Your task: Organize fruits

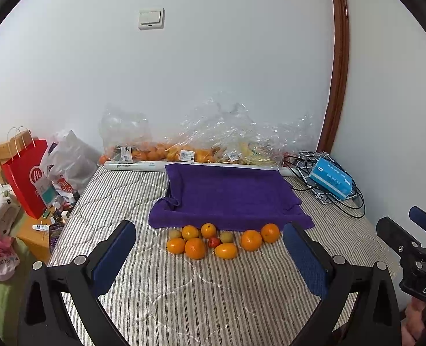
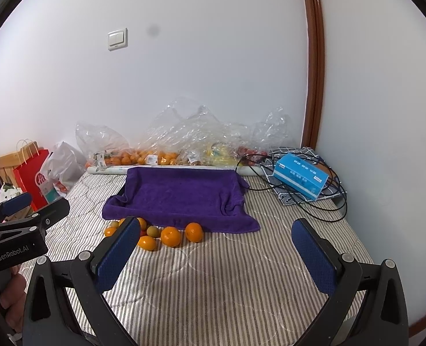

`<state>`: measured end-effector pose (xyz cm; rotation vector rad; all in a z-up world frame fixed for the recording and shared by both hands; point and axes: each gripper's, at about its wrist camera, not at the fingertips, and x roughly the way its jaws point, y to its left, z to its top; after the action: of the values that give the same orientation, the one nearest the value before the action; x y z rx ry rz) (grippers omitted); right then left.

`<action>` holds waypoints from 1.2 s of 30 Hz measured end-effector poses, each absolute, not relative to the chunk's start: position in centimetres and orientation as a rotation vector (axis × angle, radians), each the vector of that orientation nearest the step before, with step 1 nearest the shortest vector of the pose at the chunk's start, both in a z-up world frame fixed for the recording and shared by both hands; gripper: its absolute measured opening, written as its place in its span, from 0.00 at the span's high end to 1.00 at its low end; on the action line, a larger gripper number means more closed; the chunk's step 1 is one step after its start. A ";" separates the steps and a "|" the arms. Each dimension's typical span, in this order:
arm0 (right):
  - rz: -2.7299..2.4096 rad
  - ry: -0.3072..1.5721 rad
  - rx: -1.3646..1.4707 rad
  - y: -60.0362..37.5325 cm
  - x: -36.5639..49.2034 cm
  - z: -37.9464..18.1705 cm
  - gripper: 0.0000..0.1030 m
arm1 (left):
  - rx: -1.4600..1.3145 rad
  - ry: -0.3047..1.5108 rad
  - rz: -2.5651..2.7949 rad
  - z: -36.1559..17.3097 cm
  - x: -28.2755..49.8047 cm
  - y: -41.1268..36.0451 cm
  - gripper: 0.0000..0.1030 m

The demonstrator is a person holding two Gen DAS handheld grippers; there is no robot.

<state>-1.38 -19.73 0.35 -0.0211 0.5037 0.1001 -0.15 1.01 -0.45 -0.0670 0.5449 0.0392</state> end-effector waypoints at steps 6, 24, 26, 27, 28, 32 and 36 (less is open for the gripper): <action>0.100 0.504 -0.020 -19.6 -1.4 0.4 0.00 | -0.073 0.545 0.038 -0.6 -0.3 1.1 0.00; 0.101 0.502 -0.028 -19.3 -1.7 0.0 0.00 | -0.077 0.549 0.040 -0.6 -0.5 1.4 0.00; 0.101 0.503 -0.028 -19.3 -1.6 0.0 0.00 | -0.079 0.551 0.043 -0.6 -0.5 1.4 0.00; 0.101 0.504 -0.029 -19.3 -1.6 0.0 0.00 | -0.081 0.552 0.042 -0.5 -0.4 1.4 0.00; 0.103 0.504 -0.030 -19.3 -1.6 0.0 0.00 | -0.081 0.552 0.042 -0.5 -0.5 1.4 0.00; 0.102 0.502 -0.033 -19.2 -1.6 0.1 0.00 | -0.080 0.550 0.043 -0.4 -0.2 1.6 0.00; 0.106 0.505 -0.033 -19.2 -1.6 -0.1 0.00 | -0.081 0.551 0.044 -0.4 -0.1 1.8 0.00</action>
<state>-1.57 -19.19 -0.09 -0.0326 0.5047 0.1060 -0.13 1.80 -0.40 -0.0814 0.5513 0.0437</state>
